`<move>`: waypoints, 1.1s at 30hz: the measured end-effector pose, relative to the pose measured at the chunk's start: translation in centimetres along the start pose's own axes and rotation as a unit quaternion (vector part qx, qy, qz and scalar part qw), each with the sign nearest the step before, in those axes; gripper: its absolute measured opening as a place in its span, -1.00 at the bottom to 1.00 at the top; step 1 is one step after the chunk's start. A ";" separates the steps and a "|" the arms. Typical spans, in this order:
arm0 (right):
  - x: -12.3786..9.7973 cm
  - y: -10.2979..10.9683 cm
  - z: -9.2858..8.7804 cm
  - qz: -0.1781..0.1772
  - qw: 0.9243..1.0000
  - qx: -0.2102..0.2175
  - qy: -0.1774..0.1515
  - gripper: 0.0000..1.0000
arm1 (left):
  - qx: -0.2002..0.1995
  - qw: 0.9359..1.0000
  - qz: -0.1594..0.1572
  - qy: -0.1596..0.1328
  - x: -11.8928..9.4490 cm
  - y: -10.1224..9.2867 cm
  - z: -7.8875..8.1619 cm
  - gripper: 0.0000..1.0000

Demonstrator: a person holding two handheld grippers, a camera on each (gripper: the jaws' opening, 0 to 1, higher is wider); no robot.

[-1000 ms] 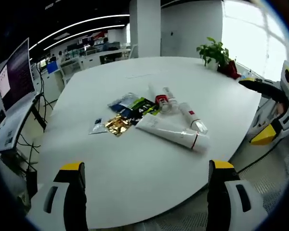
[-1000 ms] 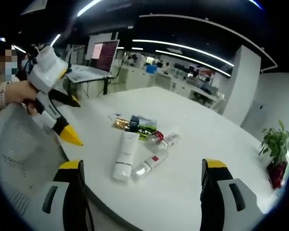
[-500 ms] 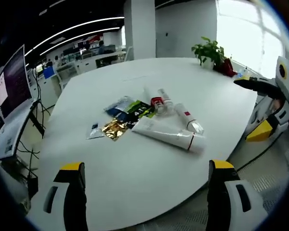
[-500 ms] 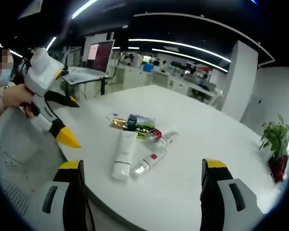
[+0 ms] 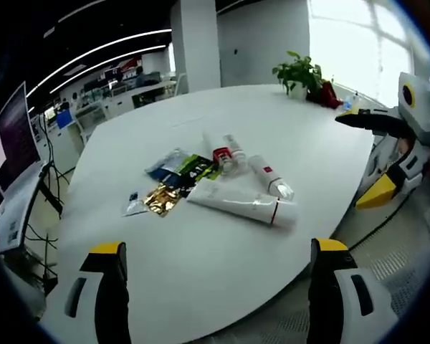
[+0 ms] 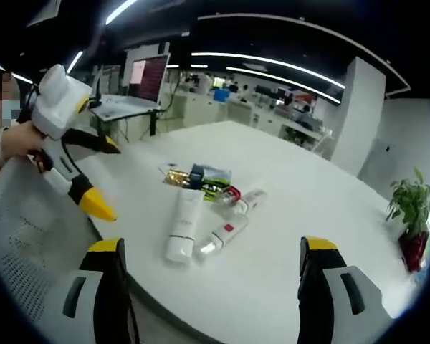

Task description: Arrange the skincare products in the storage area until every visible bottle or jar stands upright without overlapping.

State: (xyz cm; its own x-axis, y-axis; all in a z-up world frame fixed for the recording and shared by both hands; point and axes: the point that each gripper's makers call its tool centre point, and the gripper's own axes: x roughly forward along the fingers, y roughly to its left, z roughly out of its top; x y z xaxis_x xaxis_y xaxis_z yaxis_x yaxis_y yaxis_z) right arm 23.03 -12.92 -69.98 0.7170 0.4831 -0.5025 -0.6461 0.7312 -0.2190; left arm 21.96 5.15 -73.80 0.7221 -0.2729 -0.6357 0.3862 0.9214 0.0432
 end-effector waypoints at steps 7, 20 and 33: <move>1.6 -1.4 2.0 0.018 0.999 -0.038 -0.009 0.91 | 0.024 1.000 -0.007 0.003 0.2 -0.8 0.2 0.99; 6.5 -2.9 3.2 0.068 0.994 -0.091 0.000 0.65 | 0.079 0.996 -0.044 0.008 0.5 -3.0 0.2 0.99; 10.6 -5.5 4.4 0.066 0.976 -0.206 0.031 0.34 | 0.084 0.995 -0.057 -0.010 0.2 -3.4 0.9 0.99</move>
State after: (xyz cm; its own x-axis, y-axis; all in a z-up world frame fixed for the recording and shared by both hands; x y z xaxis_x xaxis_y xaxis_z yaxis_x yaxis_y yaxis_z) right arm 35.33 -9.70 -70.48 0.6115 0.5209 -0.5956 -0.7913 0.4021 -0.4606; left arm 21.32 1.69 -73.42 0.6791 -0.3805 -0.6278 0.5560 0.8250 0.1013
